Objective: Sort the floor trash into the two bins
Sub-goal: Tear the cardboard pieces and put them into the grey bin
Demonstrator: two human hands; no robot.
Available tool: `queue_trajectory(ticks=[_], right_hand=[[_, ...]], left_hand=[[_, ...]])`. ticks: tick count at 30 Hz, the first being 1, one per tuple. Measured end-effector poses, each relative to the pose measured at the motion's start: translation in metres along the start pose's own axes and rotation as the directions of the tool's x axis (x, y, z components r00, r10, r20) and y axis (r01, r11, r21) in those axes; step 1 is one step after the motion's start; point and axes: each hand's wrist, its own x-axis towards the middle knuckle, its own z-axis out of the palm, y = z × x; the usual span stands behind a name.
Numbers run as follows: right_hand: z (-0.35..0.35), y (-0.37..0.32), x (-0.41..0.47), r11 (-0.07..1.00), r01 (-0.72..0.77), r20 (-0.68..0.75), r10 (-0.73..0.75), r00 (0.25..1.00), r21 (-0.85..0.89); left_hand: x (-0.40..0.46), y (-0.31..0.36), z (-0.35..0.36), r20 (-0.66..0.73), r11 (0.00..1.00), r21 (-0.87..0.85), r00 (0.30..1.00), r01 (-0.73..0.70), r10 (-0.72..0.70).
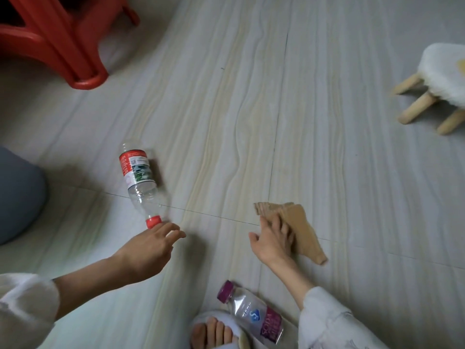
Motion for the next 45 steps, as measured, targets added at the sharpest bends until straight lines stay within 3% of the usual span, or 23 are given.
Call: queue_trajectory(ticks=[2,4,6,10,13,16,22,24,26,28,31,34,36,38,40,42,45], right_hand=[[-0.001,-0.012,-0.002,0.989,0.143,-0.041,-0.141,0.989,0.042],[-0.004,-0.019,0.001,0.980,0.187,-0.143,-0.177,0.974,0.062],[-0.006,-0.018,0.008,0.991,0.117,-0.207,-0.103,0.973,0.057],[-0.004,-0.016,0.015,0.993,-0.076,-0.075,0.083,0.994,0.090],[0.004,-0.021,0.014,0.993,-0.075,-0.120,0.086,0.989,0.094],[0.009,-0.029,0.014,0.977,0.008,-0.221,0.040,0.975,0.213],[-0.020,-0.085,0.007,0.766,0.204,-0.284,-0.029,0.958,0.609],[-0.044,-0.124,-0.001,0.684,0.325,-0.354,-0.103,0.929,0.653],[-0.070,-0.161,-0.011,0.604,0.452,-0.437,-0.183,0.881,0.657],[-0.095,-0.205,-0.023,0.504,0.561,-0.508,-0.254,0.823,0.657],[-0.129,-0.277,-0.050,0.323,0.678,-0.591,-0.333,0.735,0.660],[-0.155,-0.341,-0.083,0.132,0.750,-0.661,-0.393,0.640,0.648],[-0.161,-0.384,-0.104,0.050,0.765,-0.670,-0.450,0.591,0.642],[-0.157,-0.424,-0.121,0.060,0.795,-0.648,-0.543,0.534,0.604],[-0.140,-0.463,-0.135,0.145,0.825,-0.570,-0.658,0.492,0.546],[-0.123,-0.489,-0.142,0.249,0.845,-0.475,-0.735,0.483,0.474],[-0.101,-0.520,-0.147,0.301,0.812,-0.376,-0.769,0.517,0.500]], left_hand=[[0.001,-0.008,0.002,-0.011,0.997,-0.057,0.999,0.050,-0.051],[0.000,-0.013,0.001,-0.007,0.984,-0.105,0.990,0.141,-0.143],[0.000,-0.016,-0.003,-0.008,0.965,-0.115,0.971,0.236,-0.238],[-0.005,-0.021,-0.003,0.057,0.936,-0.094,0.941,0.338,-0.334],[-0.007,-0.024,-0.003,0.074,0.933,-0.102,0.938,0.346,-0.339],[-0.005,-0.024,-0.007,0.087,0.934,-0.079,0.936,0.348,-0.341],[-0.009,-0.026,-0.033,0.069,0.921,-0.060,0.922,0.386,-0.382],[-0.018,-0.036,-0.054,-0.007,0.905,-0.087,0.908,0.417,-0.419],[-0.024,-0.047,-0.081,-0.177,0.917,-0.084,0.900,0.389,-0.398],[-0.040,-0.060,-0.117,-0.376,0.927,-0.065,0.851,0.369,-0.365],[-0.080,-0.088,-0.163,-0.605,0.895,-0.016,0.708,0.445,-0.363],[-0.136,-0.117,-0.181,-0.710,0.811,-0.072,0.541,0.581,-0.451],[-0.180,-0.138,-0.173,-0.706,0.697,-0.115,0.435,0.708,-0.558],[-0.219,-0.158,-0.158,-0.627,0.584,-0.127,0.391,0.802,-0.673],[-0.248,-0.173,-0.144,-0.540,0.545,-0.103,0.413,0.832,-0.733],[-0.254,-0.179,-0.136,-0.552,0.553,-0.018,0.453,0.833,-0.700],[-0.249,-0.176,-0.137,-0.648,0.536,0.008,0.413,0.844,-0.640]])
